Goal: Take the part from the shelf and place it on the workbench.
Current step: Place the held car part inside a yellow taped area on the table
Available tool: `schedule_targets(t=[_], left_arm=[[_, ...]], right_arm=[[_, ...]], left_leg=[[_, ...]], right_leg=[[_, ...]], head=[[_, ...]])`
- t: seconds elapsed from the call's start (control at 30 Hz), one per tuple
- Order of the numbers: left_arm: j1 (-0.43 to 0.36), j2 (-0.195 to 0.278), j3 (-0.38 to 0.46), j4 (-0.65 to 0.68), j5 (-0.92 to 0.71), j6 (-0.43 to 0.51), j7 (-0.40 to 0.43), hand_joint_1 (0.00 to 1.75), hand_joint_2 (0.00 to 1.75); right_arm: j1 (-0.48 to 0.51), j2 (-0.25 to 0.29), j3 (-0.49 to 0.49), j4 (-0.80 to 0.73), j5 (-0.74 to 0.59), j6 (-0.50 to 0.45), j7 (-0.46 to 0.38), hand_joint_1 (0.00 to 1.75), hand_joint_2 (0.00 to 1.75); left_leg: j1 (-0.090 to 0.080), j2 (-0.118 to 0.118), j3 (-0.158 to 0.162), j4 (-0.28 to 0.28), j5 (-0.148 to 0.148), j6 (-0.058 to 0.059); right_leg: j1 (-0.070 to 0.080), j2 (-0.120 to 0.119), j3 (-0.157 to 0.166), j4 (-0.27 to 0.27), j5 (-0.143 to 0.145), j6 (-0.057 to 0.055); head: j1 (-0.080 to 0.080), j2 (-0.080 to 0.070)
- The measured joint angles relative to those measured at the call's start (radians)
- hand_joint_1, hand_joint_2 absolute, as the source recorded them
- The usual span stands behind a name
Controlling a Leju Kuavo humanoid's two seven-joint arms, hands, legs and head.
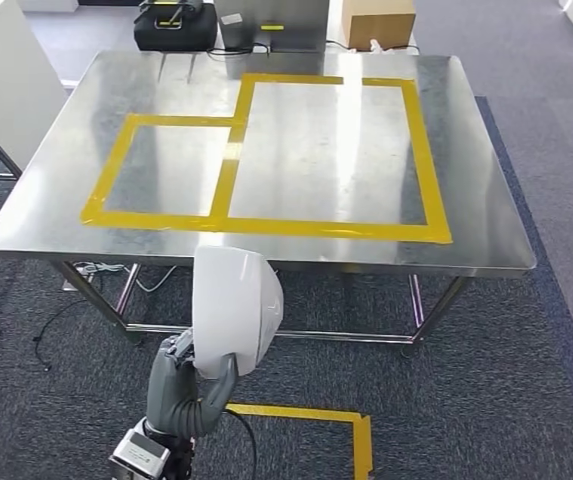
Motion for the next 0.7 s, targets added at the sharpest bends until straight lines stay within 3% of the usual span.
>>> schedule_targets(t=[0.07,0.1,0.13,0.17,0.2,0.27,0.3,0.4,0.47,0.53,0.6,0.63,0.67,0.7], left_arm=[[0.001,0.002,0.0,0.0,0.0,0.0,0.0,1.75,1.75],[0.002,0.003,0.0,0.0,0.0,0.001,0.0,1.75,1.75],[0.003,0.004,0.0,0.0,0.0,0.002,0.0,1.75,1.75],[0.003,0.004,0.0,0.0,-0.001,0.002,0.0,1.75,1.75],[0.003,0.005,0.0,0.0,-0.001,0.002,0.0,1.75,1.75],[0.001,0.005,-0.001,0.0,-0.004,-0.001,-0.002,1.75,1.75],[0.0,0.004,-0.002,0.0,-0.004,-0.004,-0.003,1.75,1.75],[-0.011,-0.003,-0.005,-0.001,-0.006,-0.007,-0.007,1.75,1.75],[-0.02,-0.008,-0.008,-0.001,-0.009,-0.009,-0.009,1.75,1.75],[-0.028,-0.011,-0.014,-0.001,-0.013,-0.014,-0.011,1.75,1.75],[-0.034,-0.012,-0.021,-0.001,-0.017,-0.02,-0.012,1.75,1.75],[-0.038,-0.012,-0.025,-0.001,-0.019,-0.024,-0.013,1.75,1.75],[-0.043,-0.013,-0.029,-0.001,-0.022,-0.028,-0.014,1.75,1.75],[-0.05,-0.014,-0.034,0.0,-0.029,-0.032,-0.015,1.75,1.75]], right_arm=[[-0.001,0.0,0.0,0.0,0.002,0.0,0.0,0.0,0.0],[0.0,0.0,0.0,0.0,0.004,0.0,0.0,0.0,0.0],[0.001,0.0,0.0,0.0,0.006,0.001,0.0,0.0,0.0],[0.002,0.0,0.0,0.0,0.009,0.001,0.0,0.0,0.0],[0.002,0.0,0.0,0.0,0.011,0.001,0.0,0.0,0.0],[-0.001,0.0,0.0,0.0,0.014,0.001,0.0,0.0,0.0],[-0.003,0.0,0.0,0.0,0.015,0.001,0.001,0.0,0.0],[-0.009,0.0,0.0,0.0,0.016,-0.002,0.002,0.0,0.0],[-0.014,0.0,0.001,-0.001,0.016,-0.013,0.004,0.0,0.0],[-0.016,0.003,0.001,-0.001,0.017,-0.025,0.007,0.0,0.0],[-0.013,0.006,0.001,-0.001,0.017,-0.028,0.008,0.0,0.0],[-0.011,0.007,0.001,-0.001,0.017,-0.029,0.008,0.0,0.0],[-0.01,0.008,0.001,-0.001,0.017,-0.029,0.008,0.0,0.0],[-0.009,0.008,0.001,-0.001,0.018,-0.029,0.008,0.0,0.0]], left_leg=[[0.008,0.0,-0.067,0.073,-0.053,-0.01],[0.011,0.001,-0.086,0.074,-0.065,-0.014],[0.014,0.001,-0.092,0.052,-0.055,-0.016],[0.015,0.002,-0.088,0.005,-0.019,-0.017],[0.016,0.003,-0.08,-0.054,0.038,-0.016],[0.012,0.006,-0.068,-0.138,0.111,-0.007],[0.01,0.006,-0.066,-0.157,0.126,-0.001],[0.011,0.004,-0.045,-0.172,0.12,0.019],[0.014,0.004,-0.021,-0.182,0.113,0.03],[0.014,0.004,-0.006,-0.186,0.101,0.037],[0.014,0.002,0.01,-0.187,0.086,0.039],[0.014,0.0,0.022,-0.187,0.077,0.038],[0.014,-0.002,0.036,-0.186,0.068,0.036],[0.014,-0.003,0.048,-0.187,0.057,0.033]], right_leg=[[-0.001,0.001,0.026,-0.003,-0.019,-0.001],[-0.002,0.002,0.041,-0.003,-0.031,0.0],[-0.003,0.003,0.057,-0.003,-0.043,0.002],[-0.005,0.005,0.074,-0.003,-0.056,0.006],[-0.006,0.005,0.086,-0.004,-0.068,0.011],[-0.006,0.006,0.103,-0.004,-0.091,0.022],[-0.005,0.005,0.111,-0.005,-0.098,0.029],[-0.005,0.002,0.129,0.001,-0.101,0.047],[-0.006,0.002,0.09,0.065,-0.111,0.053],[-0.006,0.002,0.004,0.181,-0.147,0.055],[-0.006,0.001,-0.07,0.247,-0.189,0.057],[-0.006,0.001,-0.087,0.236,-0.187,0.057],[-0.007,0.001,-0.091,0.197,-0.161,0.057],[-0.007,0.001,-0.087,0.142,-0.108,0.056]], head=[[0.0,0.0],[0.0,0.0],[0.0,0.0],[0.0,0.0],[-0.001,0.0],[-0.002,0.0],[-0.003,0.0],[-0.003,0.0],[0.0,0.0],[0.003,0.0],[0.005,0.0],[0.006,0.0],[0.007,0.0],[0.007,0.0]])
